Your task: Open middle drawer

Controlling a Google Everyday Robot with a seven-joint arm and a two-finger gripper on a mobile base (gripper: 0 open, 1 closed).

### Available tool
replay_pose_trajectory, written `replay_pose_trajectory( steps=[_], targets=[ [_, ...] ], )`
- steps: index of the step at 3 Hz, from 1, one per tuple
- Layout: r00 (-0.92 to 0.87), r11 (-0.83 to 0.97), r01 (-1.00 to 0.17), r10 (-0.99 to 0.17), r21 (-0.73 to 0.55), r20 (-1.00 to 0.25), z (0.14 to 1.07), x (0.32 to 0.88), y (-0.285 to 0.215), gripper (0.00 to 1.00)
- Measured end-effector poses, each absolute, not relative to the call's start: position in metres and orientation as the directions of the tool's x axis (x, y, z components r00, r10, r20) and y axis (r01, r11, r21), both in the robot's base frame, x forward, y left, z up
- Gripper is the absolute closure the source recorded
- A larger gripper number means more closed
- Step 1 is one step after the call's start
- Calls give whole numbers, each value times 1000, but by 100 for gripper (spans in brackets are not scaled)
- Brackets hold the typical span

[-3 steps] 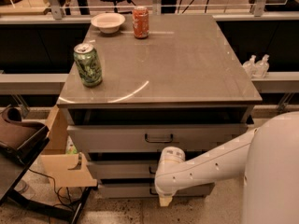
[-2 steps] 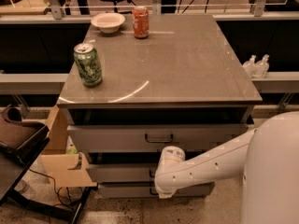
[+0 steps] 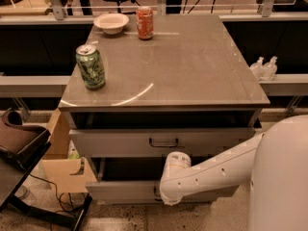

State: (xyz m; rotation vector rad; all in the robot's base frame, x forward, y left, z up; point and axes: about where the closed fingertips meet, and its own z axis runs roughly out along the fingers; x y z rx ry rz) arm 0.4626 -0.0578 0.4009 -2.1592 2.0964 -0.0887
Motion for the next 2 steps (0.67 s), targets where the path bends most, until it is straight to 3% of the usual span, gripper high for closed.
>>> replay_pose_trajectory(
  steps=[2],
  targets=[
    [8,2,-988,-998,-151,-63,409,444,-57,100]
  ],
)
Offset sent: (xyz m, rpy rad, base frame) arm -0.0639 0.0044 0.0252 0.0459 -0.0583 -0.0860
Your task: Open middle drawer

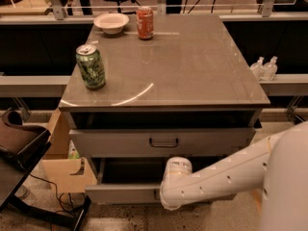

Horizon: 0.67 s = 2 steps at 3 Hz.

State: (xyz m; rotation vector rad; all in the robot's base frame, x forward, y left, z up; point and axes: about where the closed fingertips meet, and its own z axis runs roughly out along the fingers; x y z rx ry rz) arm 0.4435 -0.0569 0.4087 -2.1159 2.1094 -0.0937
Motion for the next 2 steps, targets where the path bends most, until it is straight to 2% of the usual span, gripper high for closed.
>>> replay_pose_trajectory(
  steps=[2],
  targets=[
    [-11,25,-984,-997,-178,-83,420,421,-58,100]
  ],
)
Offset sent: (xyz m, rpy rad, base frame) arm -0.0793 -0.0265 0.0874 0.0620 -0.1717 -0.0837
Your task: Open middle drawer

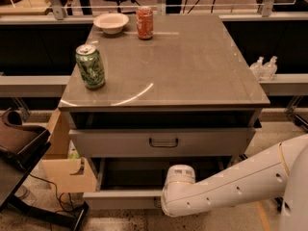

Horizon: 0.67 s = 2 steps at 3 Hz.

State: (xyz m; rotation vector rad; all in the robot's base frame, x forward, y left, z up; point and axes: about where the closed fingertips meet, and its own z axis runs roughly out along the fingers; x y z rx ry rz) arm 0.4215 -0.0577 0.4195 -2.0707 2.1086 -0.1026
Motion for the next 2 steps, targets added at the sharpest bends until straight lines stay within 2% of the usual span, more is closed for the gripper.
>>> replay_pose_trajectory(
  steps=[2],
  targets=[
    [-3,22,-977,-996,-213,-91,448,424,-78,100]
  ],
)
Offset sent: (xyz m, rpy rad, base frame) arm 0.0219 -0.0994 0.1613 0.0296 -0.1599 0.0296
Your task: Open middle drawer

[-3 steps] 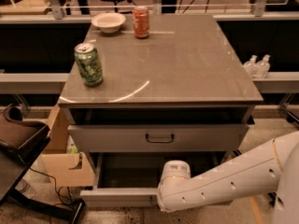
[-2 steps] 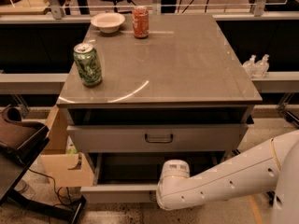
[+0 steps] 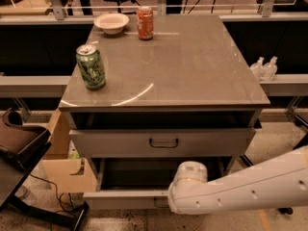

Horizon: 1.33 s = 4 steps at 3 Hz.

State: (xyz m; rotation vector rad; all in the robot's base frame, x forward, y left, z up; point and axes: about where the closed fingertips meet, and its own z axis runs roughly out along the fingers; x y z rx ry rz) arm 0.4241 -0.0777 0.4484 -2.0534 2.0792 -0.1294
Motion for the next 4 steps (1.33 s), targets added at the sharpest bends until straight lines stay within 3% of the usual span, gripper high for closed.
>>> replay_pose_trajectory(
  steps=[2,4],
  targets=[
    [-66,99,-946,-991,-308,-114,547,442,-135,100],
    [25,18,-932,-993,-363,-116,570,450,-158,100]
  ],
)
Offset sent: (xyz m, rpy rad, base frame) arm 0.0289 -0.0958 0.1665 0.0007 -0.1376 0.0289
